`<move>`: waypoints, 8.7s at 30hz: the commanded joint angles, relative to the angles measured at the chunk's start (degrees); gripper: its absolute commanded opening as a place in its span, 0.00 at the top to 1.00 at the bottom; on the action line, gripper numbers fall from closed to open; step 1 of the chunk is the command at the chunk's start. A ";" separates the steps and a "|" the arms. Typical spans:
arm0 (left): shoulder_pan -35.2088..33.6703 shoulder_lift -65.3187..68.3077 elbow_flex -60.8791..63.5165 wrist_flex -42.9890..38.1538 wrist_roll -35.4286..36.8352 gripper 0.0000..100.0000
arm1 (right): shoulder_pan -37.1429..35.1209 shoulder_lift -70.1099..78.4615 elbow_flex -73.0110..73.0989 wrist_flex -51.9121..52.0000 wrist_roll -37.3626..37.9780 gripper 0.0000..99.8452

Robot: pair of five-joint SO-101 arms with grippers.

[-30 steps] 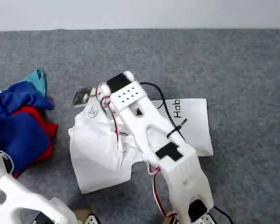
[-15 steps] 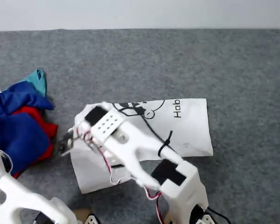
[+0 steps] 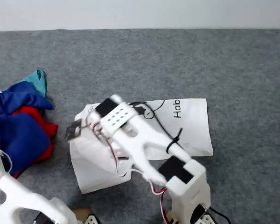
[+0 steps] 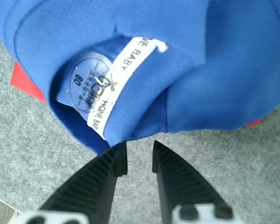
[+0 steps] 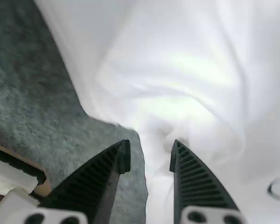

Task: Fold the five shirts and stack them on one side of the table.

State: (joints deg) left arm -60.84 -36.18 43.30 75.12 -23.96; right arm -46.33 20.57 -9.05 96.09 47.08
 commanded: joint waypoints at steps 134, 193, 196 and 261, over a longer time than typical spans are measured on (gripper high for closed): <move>3.87 -0.88 1.01 -3.60 -5.27 0.90 | -4.53 12.70 -28.31 6.64 -22.77 0.83; 7.91 -0.88 4.70 -9.32 -10.46 0.90 | 8.22 20.88 -43.16 0.92 -19.25 0.86; 7.91 -0.88 4.70 -9.32 -10.46 0.90 | 9.45 23.52 -46.95 0.92 -20.84 0.86; 57.41 29.71 -11.30 -9.05 -34.29 0.81 | 36.26 -31.87 -2.90 6.73 -29.45 0.86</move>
State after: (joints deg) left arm -4.40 -9.71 35.56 67.03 -57.01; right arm -10.90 -7.47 -12.84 100.57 19.65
